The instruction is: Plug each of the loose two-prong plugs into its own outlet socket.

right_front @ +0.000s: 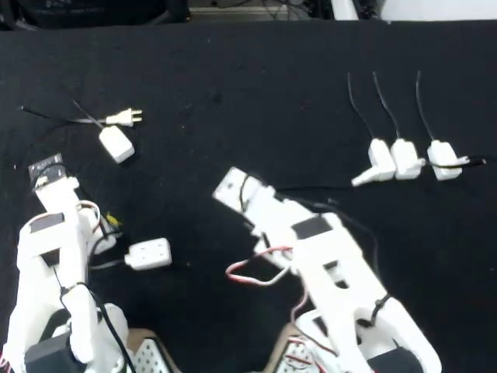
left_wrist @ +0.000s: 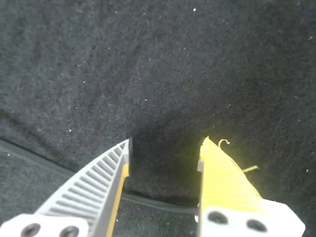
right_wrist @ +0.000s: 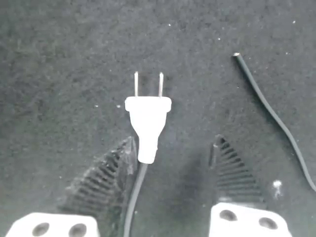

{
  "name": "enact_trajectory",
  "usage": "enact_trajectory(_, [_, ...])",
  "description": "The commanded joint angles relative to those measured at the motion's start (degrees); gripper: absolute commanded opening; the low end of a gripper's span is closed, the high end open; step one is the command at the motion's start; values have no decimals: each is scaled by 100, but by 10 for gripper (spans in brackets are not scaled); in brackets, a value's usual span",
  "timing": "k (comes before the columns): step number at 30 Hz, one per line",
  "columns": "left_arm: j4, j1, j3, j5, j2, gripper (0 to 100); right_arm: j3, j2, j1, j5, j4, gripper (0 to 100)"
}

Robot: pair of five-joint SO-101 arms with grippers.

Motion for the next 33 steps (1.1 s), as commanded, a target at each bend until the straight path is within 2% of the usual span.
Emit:
enact_trajectory(1, [-62, 4, -66, 44, -97, 230, -453, 13, 369, -598, -211, 247])
enact_trajectory(7, [-53, 4, -57, 44, -114, 230, -479, 295, 396, -712, -651, 247])
enact_trajectory(14, [-53, 4, -48, 44, -123, 230, -743, 1209, 167, -747, -659, 247])
enact_trajectory(24, [-53, 4, -48, 44, -132, 230, -734, 1103, -967, -1134, -70, 247])
enact_trajectory(29, [-53, 4, -48, 44, -132, 230, -725, 1086, -993, -1134, 0, 247])
enact_trajectory(33, [-53, 4, -48, 44, -132, 230, -857, 945, -1002, -1125, 475, 247])
